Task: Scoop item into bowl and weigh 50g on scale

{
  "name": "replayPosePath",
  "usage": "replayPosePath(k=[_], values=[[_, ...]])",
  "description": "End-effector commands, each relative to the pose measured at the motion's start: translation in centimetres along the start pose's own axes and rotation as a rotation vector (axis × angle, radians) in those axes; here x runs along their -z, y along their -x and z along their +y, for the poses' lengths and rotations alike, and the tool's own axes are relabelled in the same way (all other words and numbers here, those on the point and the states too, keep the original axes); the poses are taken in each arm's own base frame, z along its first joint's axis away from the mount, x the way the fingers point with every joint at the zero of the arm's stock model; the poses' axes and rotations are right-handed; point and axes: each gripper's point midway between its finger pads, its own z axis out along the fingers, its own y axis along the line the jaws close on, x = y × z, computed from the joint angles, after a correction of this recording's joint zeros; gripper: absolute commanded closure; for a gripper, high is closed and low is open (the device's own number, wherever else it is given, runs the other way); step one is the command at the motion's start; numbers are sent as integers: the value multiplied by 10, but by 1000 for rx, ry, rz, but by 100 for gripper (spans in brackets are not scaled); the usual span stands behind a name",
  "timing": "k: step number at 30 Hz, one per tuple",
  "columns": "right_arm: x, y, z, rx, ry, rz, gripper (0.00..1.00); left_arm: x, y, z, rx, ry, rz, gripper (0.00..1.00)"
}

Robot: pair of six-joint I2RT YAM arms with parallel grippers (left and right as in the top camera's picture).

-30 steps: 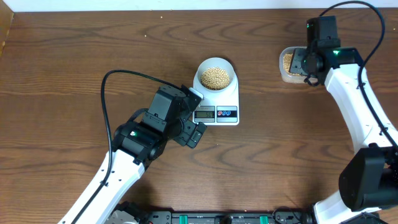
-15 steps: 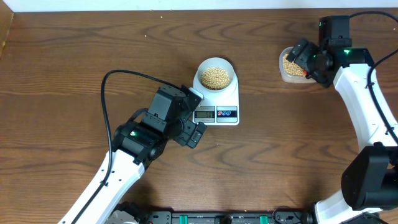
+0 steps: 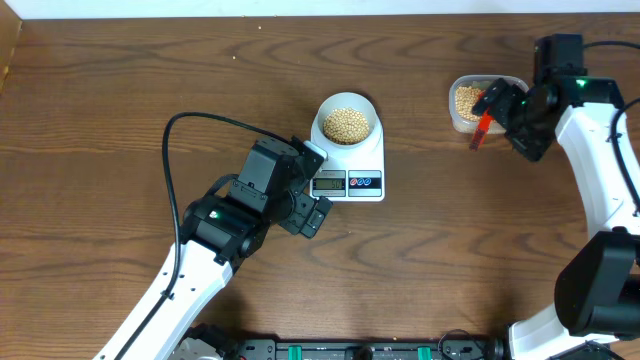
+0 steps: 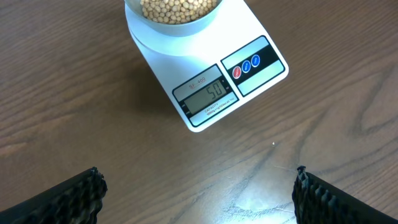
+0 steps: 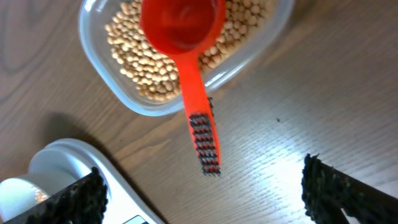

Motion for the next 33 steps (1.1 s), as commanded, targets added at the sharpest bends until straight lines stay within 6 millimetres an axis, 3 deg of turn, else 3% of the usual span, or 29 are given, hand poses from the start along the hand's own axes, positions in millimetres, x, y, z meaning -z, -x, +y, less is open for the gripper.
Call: replayPosePath(k=[1, 5, 8, 14, 18, 22, 27, 33], values=[[19, 3, 19, 182, 120, -11, 6, 1, 3, 2, -12, 10, -6, 2], [39, 4, 26, 388, 150, -64, 2, 1, 3, 2, -12, 10, -6, 2], [67, 6, 32, 486, 177, -145, 1, 1, 3, 2, -12, 10, -6, 2], [136, 16, 26, 509, 143, -363, 1, 1, 3, 2, -12, 10, -6, 2], [168, 10, 25, 515, 169, -438, 1, 1, 3, 2, -12, 10, -6, 2], [182, 6, 23, 522, 175, -467, 1, 1, 3, 2, -12, 10, -6, 2], [182, -9, -2, 504, 98, -410, 1, 1, 3, 2, -12, 10, -6, 2], [222, -2, -33, 422, -4, -561, 1, 1, 3, 2, -12, 10, -6, 2]])
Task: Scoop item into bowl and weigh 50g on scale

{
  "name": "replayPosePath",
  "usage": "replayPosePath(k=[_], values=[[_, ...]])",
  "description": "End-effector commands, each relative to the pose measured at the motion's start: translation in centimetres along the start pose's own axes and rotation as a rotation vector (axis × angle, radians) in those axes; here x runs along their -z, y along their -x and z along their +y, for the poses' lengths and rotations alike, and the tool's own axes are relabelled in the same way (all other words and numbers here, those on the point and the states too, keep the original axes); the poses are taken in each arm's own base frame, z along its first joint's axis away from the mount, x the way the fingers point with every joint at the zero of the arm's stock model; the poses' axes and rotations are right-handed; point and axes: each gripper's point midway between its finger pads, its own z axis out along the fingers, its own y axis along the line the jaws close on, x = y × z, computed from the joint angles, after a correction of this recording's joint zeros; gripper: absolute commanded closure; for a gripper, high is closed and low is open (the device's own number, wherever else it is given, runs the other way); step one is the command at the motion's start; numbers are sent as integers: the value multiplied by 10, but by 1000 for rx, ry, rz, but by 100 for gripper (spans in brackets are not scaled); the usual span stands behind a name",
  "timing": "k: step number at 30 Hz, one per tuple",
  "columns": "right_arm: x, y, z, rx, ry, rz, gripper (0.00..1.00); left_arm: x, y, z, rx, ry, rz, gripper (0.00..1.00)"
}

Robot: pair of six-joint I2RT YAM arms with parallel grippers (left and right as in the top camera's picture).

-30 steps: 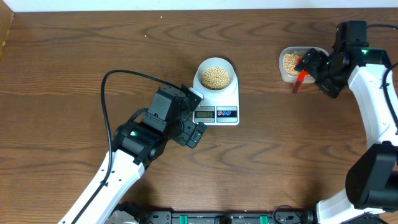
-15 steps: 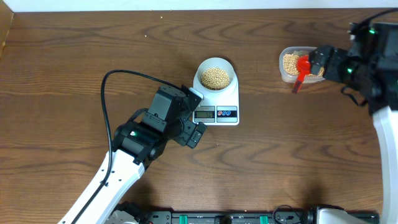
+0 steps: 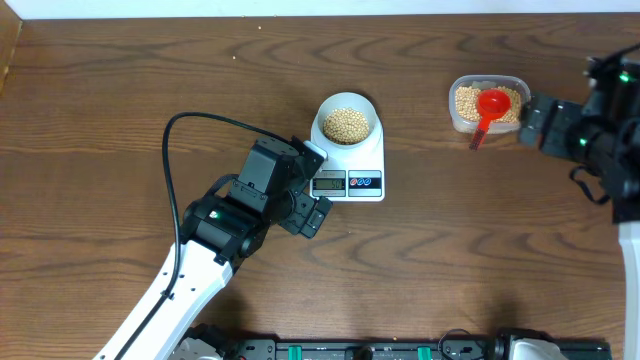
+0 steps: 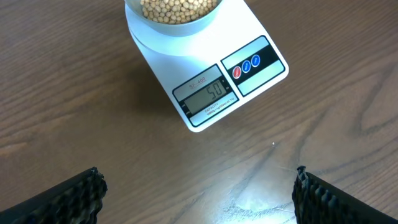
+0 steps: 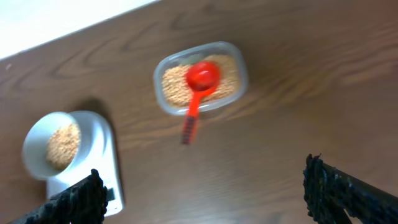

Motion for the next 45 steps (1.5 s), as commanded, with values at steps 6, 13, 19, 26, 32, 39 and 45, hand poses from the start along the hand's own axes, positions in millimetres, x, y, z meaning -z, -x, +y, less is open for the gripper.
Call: replayPosePath(k=[6, 13, 19, 26, 32, 39, 45], values=[[72, 14, -17, -40, -66, -250, 1, 1, 3, 2, -12, 10, -6, 2], [91, 0, -19, -47, -10, -479, 1, 1, 3, 2, -12, 10, -6, 2], [89, -21, -20, -47, 43, -629, 1, 1, 3, 2, -12, 10, -6, 2], [71, -43, -25, -50, 78, -774, 1, 1, 3, 2, -12, 10, -6, 2], [57, -57, -28, -52, 104, -875, 1, 1, 3, 2, -12, 10, -6, 2], [35, -80, -34, -117, 143, -908, 1, 1, 3, 2, -12, 10, -6, 2], [24, -92, -37, -116, 154, -949, 1, 1, 3, 2, -12, 10, -6, 2]])
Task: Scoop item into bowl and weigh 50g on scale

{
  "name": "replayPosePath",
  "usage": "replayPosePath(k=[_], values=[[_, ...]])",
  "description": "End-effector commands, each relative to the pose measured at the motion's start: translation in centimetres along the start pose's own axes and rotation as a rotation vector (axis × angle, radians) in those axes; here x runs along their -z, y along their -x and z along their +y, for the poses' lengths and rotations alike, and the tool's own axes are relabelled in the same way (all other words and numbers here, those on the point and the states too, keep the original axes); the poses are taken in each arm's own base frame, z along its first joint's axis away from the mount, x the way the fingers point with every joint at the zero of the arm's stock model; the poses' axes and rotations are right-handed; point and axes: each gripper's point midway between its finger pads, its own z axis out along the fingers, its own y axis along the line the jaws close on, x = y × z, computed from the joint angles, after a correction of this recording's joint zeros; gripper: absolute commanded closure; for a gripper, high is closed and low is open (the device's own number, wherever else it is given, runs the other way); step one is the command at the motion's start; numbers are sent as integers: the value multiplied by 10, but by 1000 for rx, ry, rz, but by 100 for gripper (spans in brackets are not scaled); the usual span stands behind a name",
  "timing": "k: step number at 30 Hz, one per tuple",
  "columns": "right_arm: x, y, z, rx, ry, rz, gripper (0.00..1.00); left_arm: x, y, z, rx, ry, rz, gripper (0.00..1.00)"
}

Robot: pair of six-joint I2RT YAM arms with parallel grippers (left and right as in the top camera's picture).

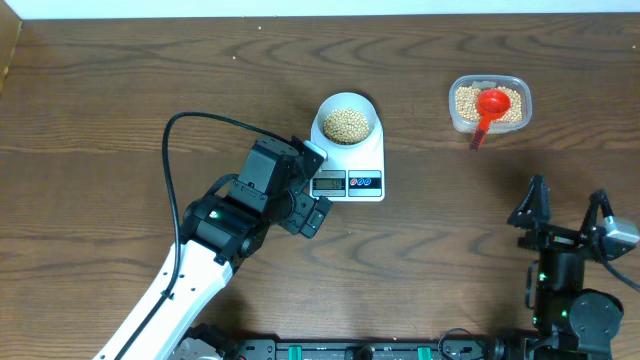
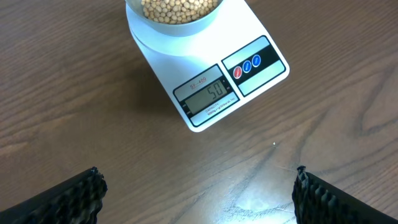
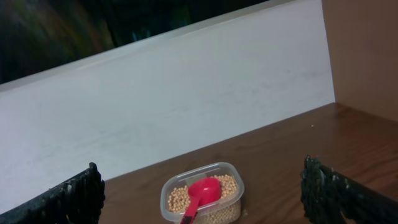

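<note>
A white bowl of soybeans (image 1: pixel 348 122) sits on the white scale (image 1: pixel 366 165); its display (image 2: pixel 207 94) reads 50. The red scoop (image 1: pixel 488 107) rests in the clear tub of soybeans (image 1: pixel 511 111) at the back right, handle over the tub's front rim. In the right wrist view the scoop (image 3: pixel 200 194) and tub (image 3: pixel 230 199) lie ahead. My left gripper (image 1: pixel 312 215) stands open just in front of the scale, holding nothing. My right gripper (image 1: pixel 565 212) is open near the front right, well back from the tub.
A black cable loops from the left arm (image 1: pixel 215 225) over the table's left half. A white wall (image 3: pixel 186 106) rises behind the table's far edge. Brown wood tabletop (image 1: pixel 120 110) surrounds everything.
My right arm has drawn back from beside the tub to the table's front right, its camera now looking level at the tub. Scoop, scale and left gripper are unchanged.
First my open right gripper hovered right over the tub, the scoop lying in it. Then it stood higher and to the tub's right. Now it is folded back near the front edge. The scale read 50 throughout and the left arm stayed still.
</note>
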Motion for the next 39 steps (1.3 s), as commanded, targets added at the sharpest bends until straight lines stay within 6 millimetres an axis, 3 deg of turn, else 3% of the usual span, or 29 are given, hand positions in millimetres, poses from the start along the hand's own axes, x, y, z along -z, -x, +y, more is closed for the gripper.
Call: replayPosePath(k=[1, 22, 28, 39], values=[[3, -8, -1, -23, 11, -18, 1, 0, 3, 2, -12, 8, -6, 2], [3, -59, -16, -20, -21, 41, 1, 0, 3, 2, -12, 8, -6, 2], [8, -97, -25, 4, -57, 197, 1, 0, 3, 2, -12, 8, -6, 2], [8, -97, -25, 39, -49, 198, 1, 0, 3, 2, -12, 8, -6, 2]])
